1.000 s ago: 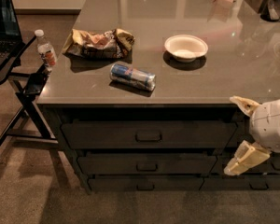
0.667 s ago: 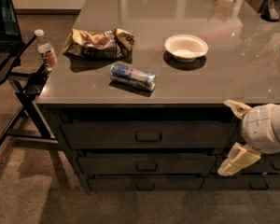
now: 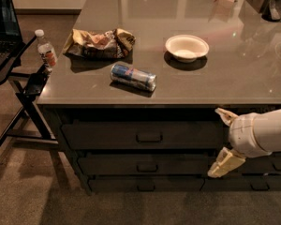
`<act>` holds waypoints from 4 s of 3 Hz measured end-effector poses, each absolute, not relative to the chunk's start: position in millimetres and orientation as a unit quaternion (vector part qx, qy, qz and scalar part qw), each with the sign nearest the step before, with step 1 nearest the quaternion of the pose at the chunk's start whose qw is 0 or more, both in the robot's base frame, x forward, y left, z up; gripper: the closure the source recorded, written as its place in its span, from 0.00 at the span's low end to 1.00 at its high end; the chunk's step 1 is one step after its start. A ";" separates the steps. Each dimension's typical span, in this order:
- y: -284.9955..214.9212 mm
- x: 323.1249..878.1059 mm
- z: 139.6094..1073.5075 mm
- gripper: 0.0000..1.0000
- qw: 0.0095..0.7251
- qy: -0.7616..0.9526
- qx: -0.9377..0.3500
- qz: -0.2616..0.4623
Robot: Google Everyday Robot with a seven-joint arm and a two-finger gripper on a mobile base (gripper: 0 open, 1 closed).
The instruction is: Open top drawer
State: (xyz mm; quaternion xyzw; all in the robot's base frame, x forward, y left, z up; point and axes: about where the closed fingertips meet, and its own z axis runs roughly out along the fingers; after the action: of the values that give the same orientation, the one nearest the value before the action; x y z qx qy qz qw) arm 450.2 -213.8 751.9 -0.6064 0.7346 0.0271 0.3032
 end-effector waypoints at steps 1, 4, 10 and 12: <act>-206.4 459.1 738.6 0.00 0.317 0.729 -0.606 0.027; -177.1 489.3 705.0 0.00 0.356 0.701 -0.617 0.041; -154.3 572.0 642.0 0.00 0.377 0.686 -0.619 0.060; -154.3 572.0 642.0 0.41 0.377 0.686 -0.619 0.060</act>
Offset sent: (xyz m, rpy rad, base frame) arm 0.0397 0.0369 -0.0387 0.0802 -0.0930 0.0598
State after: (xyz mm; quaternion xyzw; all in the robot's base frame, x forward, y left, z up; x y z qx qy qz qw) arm 572.0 -154.3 642.0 -0.6195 0.6863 0.0597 0.3765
